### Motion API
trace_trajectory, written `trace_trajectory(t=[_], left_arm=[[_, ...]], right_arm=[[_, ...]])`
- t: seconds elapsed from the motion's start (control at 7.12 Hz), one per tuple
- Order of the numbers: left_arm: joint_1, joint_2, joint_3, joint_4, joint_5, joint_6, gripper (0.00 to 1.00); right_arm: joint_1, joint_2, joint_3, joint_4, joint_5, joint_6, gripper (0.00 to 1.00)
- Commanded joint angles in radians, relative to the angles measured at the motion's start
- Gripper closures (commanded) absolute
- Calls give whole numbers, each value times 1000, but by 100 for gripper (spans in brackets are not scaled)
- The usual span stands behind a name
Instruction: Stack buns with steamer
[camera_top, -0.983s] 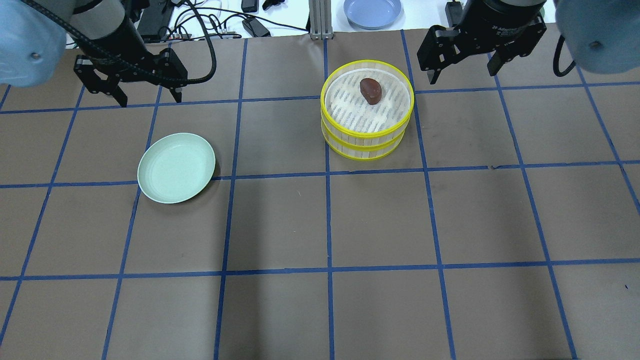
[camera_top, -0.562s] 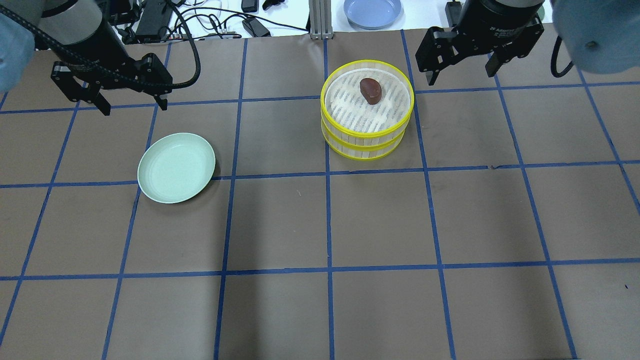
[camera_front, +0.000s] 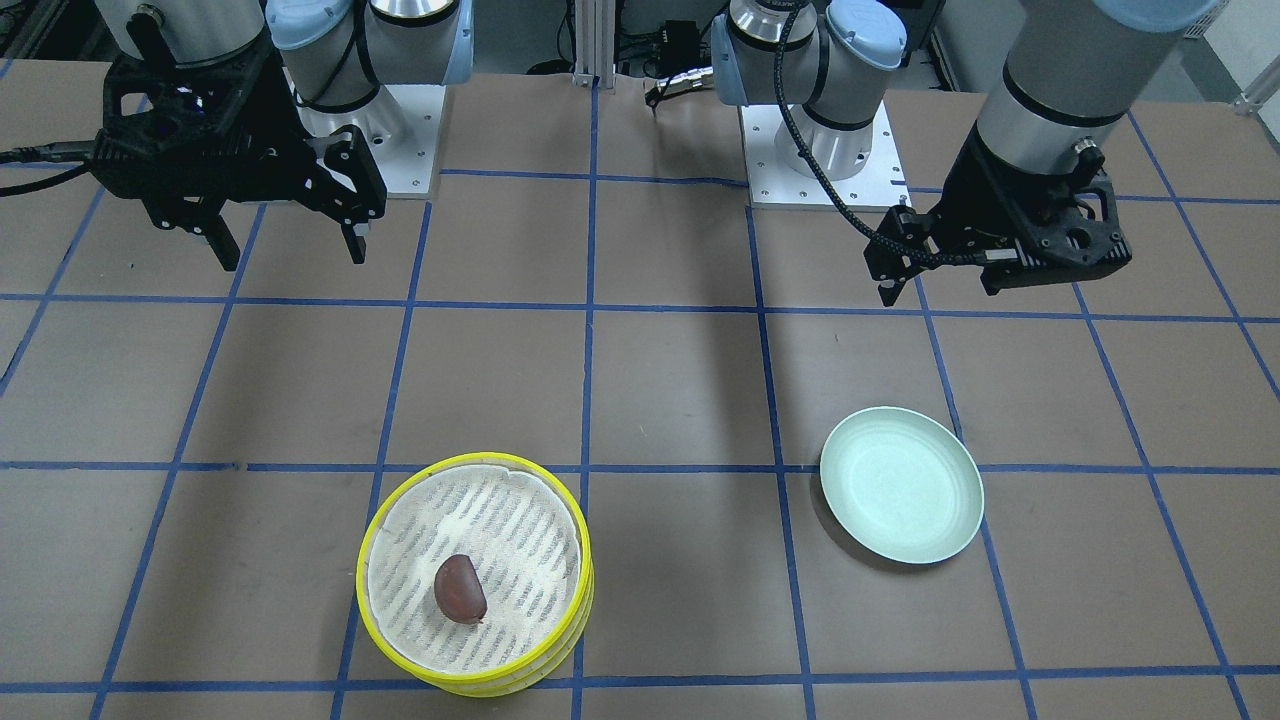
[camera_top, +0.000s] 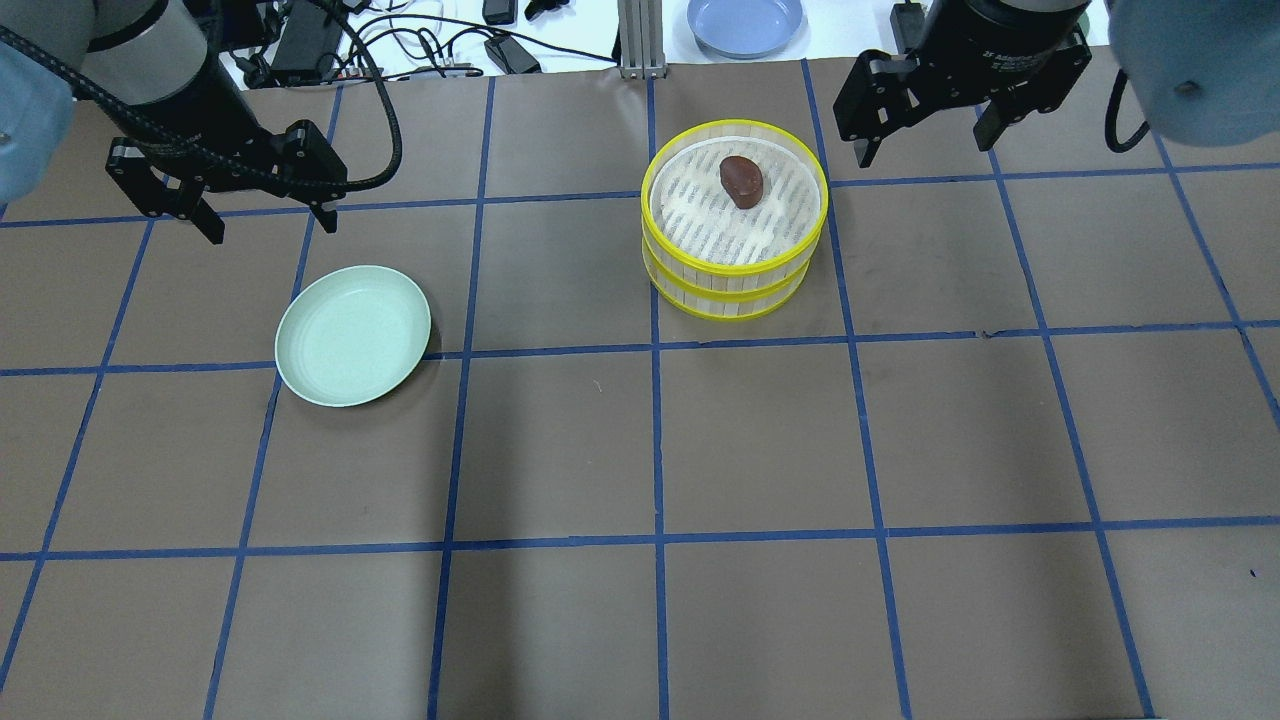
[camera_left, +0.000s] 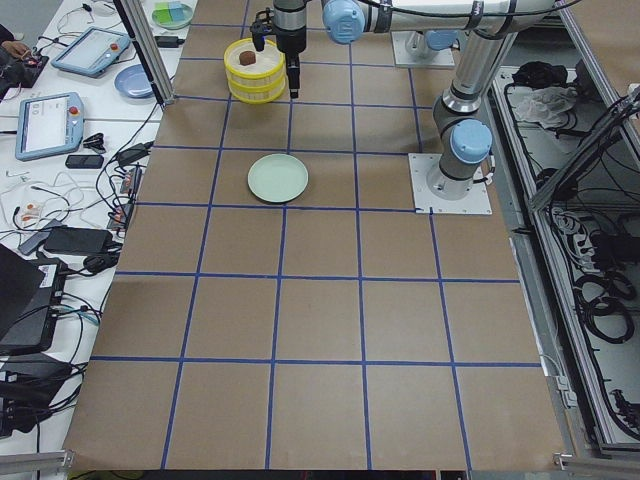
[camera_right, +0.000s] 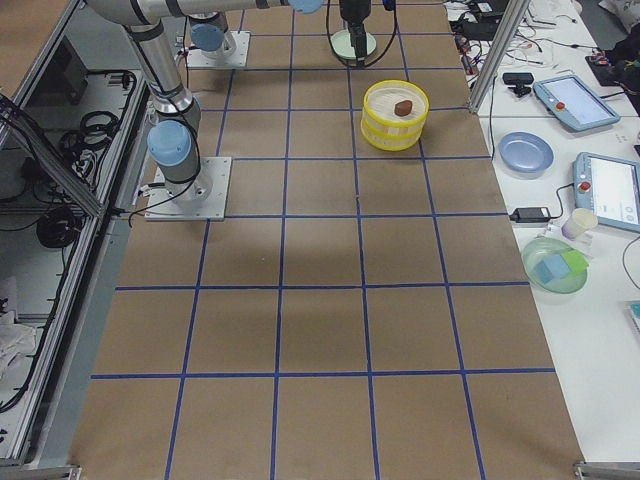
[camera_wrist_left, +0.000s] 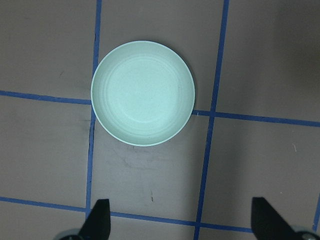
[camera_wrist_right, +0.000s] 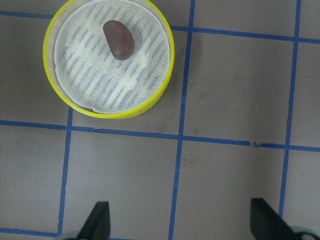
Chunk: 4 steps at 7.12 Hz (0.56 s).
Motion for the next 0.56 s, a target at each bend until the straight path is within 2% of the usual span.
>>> trace_trajectory(t=[0.0, 0.42], left_arm=[[2, -3, -6, 11, -25, 3, 0], [10, -3, -16, 12, -21, 13, 0]], right_arm=[[0, 1, 1, 0, 0, 0, 0], [0, 3, 1, 0, 1, -1, 0]])
